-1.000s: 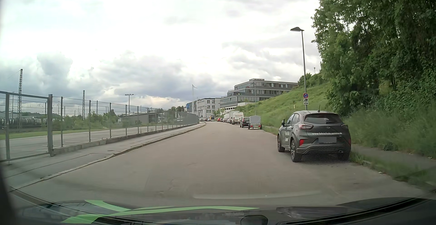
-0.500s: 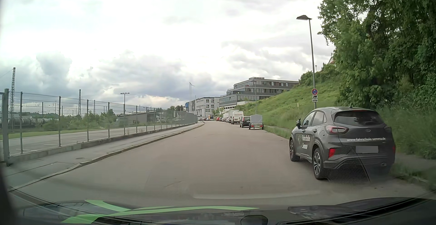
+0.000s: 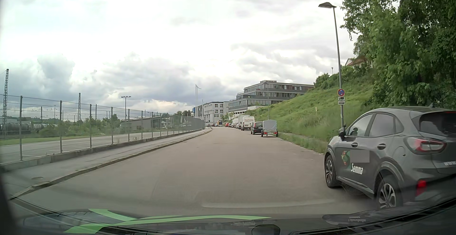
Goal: Follow the waypoints while adhering to traffic rules and regulations
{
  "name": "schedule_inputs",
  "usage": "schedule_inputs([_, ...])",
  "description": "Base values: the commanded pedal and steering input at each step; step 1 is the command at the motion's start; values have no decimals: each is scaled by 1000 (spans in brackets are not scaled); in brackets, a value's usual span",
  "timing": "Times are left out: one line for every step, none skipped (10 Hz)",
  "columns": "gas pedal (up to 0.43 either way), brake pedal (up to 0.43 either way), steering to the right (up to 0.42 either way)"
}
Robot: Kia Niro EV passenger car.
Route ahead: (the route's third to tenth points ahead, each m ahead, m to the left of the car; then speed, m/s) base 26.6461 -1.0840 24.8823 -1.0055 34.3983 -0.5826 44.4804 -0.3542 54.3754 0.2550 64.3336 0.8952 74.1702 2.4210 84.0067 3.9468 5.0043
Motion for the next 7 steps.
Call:
schedule_inputs([20,0,2])
schedule_inputs([20,0,2])
schedule_inputs([20,0,2])
schedule_inputs([20,0,1])
schedule_inputs([20,0,1])
schedule_inputs([20,0,1])
schedule_inputs([20,0,1])
